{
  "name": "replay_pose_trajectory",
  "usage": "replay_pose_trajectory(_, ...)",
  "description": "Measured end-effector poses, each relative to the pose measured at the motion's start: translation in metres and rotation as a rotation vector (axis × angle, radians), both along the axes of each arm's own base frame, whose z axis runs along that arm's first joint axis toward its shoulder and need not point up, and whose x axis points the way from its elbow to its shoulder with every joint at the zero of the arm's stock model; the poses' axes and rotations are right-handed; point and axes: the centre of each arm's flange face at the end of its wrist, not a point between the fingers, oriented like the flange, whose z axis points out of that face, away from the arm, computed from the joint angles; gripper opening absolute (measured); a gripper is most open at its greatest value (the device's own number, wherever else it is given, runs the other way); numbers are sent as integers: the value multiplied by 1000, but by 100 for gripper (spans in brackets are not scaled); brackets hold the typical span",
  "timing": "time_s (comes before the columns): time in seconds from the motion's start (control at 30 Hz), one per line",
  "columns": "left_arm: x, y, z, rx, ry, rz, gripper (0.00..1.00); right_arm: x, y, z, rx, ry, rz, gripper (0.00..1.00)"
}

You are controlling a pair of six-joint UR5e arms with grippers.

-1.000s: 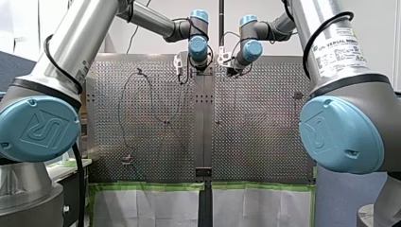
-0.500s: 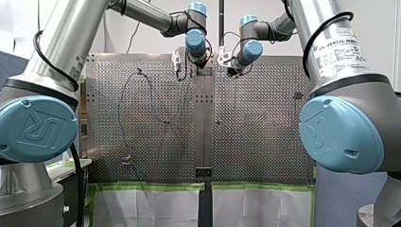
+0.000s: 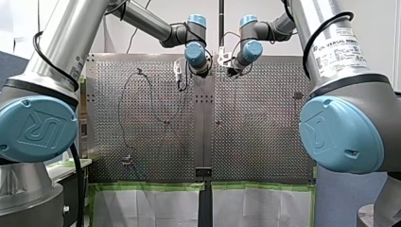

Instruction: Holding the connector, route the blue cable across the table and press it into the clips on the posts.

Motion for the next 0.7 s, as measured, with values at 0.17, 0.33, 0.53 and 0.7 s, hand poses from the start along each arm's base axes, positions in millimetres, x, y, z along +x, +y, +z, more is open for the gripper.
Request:
replay_pose_trajectory(0.17,11,5,0,-15,-22,13,100,1,0,0,-1,0,2,0)
replay_pose_trajectory(0.33,17,7,5,-24,-39,16,100,1,1,0,0,-1,2,0)
replay_pose_trajectory(0.53,27,3,-6,-14,-27,6,100,1,1,0,0,-2,4,0)
replay_pose_trajectory(0.7,37,-2,-10,-11,-25,7,100,1,1,0,0,-2,4,0)
